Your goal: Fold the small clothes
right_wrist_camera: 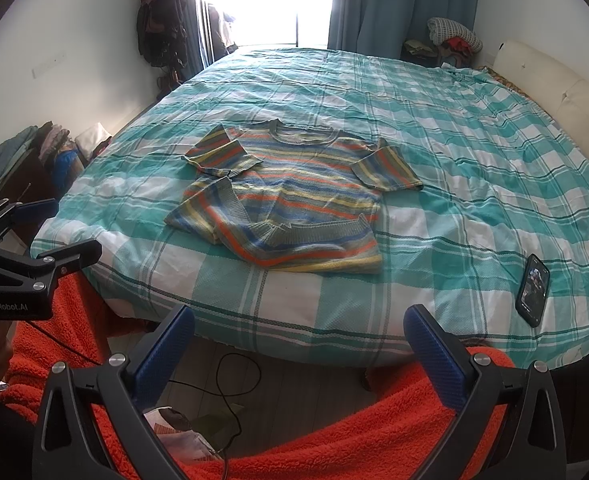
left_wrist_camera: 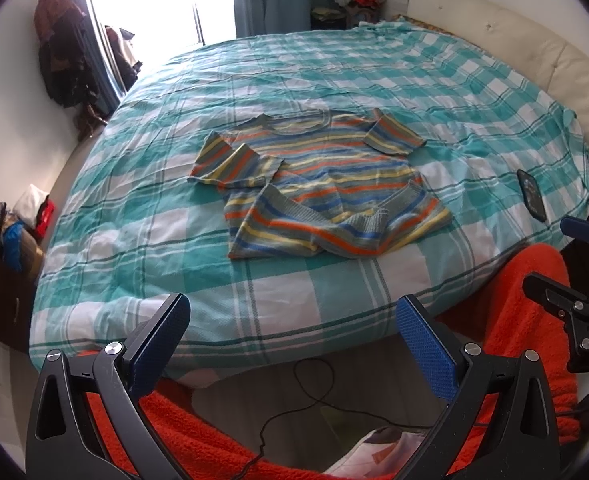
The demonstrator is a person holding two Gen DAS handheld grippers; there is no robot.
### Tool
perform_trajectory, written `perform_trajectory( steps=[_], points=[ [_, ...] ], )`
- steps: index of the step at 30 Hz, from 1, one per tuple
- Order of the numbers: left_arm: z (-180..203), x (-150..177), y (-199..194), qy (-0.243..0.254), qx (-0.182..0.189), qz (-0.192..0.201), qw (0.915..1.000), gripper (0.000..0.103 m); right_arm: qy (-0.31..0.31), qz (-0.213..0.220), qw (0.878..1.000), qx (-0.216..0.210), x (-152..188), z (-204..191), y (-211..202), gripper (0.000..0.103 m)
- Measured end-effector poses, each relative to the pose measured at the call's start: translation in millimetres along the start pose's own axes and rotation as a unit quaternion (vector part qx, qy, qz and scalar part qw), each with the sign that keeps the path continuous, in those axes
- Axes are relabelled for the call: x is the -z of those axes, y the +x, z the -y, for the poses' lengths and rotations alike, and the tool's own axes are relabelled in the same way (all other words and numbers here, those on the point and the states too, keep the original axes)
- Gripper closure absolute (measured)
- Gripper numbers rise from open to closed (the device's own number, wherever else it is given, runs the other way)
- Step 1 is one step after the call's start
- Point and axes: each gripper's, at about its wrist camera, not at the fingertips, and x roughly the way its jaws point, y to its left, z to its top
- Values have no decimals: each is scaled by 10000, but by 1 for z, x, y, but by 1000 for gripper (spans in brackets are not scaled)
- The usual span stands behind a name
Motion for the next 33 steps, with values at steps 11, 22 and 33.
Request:
perform_trajectory(
  steps=[11, 22, 33],
  points=[
    [-7, 0, 3, -41, -3, -53, 10000, 0, 16, 10, 10000, 4, 0, 0, 1, 0],
    [-12, 2, 7, -103, -44, -156, 9998, 0, 16, 1, 10000, -17, 0, 0, 1, 0],
    [-11, 3, 15, -117, -85, -287, 9995, 0, 4, -50, 10000, -52, 0, 0, 5, 0]
  ],
)
